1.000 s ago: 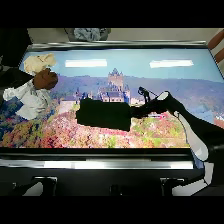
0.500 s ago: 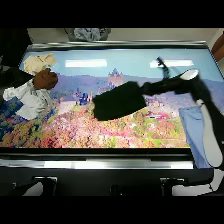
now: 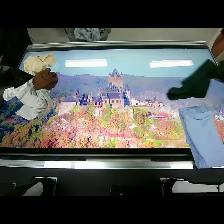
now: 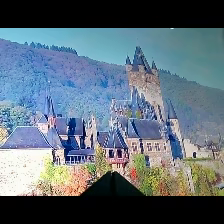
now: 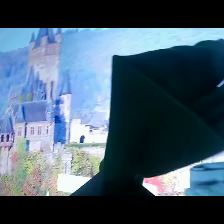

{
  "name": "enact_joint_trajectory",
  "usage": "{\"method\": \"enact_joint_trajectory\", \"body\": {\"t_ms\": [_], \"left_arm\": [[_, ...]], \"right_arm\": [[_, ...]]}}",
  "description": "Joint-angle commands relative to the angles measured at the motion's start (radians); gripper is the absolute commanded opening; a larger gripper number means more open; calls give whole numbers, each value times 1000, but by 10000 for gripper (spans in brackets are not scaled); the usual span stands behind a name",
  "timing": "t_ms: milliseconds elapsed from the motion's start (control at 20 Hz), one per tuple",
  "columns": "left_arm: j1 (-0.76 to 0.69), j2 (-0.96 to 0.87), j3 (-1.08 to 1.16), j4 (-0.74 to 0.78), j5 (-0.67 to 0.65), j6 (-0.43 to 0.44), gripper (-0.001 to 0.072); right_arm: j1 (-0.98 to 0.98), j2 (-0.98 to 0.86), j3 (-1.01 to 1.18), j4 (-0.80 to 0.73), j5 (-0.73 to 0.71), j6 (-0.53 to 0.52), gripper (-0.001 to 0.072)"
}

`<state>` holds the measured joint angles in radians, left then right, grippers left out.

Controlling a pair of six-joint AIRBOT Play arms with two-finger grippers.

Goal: Fold the shirts.

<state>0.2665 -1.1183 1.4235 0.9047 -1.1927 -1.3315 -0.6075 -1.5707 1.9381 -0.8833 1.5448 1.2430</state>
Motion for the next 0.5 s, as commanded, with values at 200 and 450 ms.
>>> {"method": "enact_joint_trajectory", "body": {"t_ms": [200,450], "left_arm": [[0,0,-1,0,16,-3,28],[-12,0,-1,1,34,-3,28]], "right_arm": [[-216,2,34,11,83,60,49],[-218,3,34,168,-18,17,49]]}}
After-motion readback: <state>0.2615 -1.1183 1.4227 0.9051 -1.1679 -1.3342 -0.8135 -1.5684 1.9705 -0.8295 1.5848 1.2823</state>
